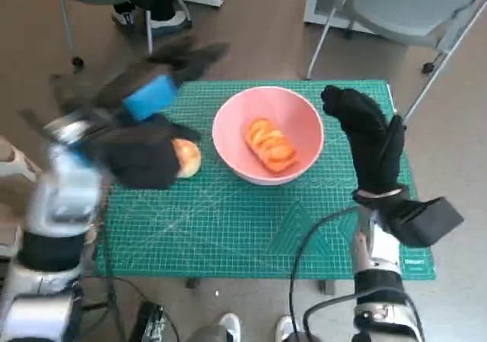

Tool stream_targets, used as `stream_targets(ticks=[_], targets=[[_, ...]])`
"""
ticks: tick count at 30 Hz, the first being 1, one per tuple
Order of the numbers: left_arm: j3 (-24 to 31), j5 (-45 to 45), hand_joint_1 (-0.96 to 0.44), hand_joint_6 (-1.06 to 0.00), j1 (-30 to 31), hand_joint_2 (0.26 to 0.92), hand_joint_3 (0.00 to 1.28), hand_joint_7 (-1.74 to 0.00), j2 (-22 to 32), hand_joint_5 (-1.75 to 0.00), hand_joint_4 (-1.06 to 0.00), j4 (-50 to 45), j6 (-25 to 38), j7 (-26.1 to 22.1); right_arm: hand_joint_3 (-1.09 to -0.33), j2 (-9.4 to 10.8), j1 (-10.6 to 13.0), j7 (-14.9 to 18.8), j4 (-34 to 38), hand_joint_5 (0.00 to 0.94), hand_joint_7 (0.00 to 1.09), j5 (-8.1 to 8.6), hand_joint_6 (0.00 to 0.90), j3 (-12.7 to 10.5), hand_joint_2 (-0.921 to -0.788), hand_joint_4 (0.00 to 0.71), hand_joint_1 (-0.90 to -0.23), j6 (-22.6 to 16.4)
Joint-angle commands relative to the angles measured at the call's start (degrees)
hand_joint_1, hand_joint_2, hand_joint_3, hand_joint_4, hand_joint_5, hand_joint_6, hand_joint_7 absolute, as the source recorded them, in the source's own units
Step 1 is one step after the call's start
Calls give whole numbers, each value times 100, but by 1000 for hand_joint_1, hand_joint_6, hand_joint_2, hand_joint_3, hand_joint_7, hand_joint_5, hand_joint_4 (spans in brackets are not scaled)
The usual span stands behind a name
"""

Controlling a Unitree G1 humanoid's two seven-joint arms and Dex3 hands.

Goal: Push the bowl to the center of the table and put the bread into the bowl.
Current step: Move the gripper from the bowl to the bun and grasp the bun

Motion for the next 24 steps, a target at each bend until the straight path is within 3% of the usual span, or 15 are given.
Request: stream_targets(ticks=[1,13,24], targets=[[-198,172,-396,-155,126,722,1,-6,222,1,1,158,324,-268,-808,10,-44,55,169,3,469,-23,72,22,-921,223,-629,8],[-719,483,-417,-140,-116,694,0,0,155,1,1,839,675,-466,-821,-41,-221,152,454,3,471,-44,73,35,-921,225,-632,-81],[-1251,806,-434,-133,-615,691,0,0,-239,1,1,2021,557,-148,-821,-86,-226,215,470,2,476,-36,79,27,-921,225,-632,-86]])
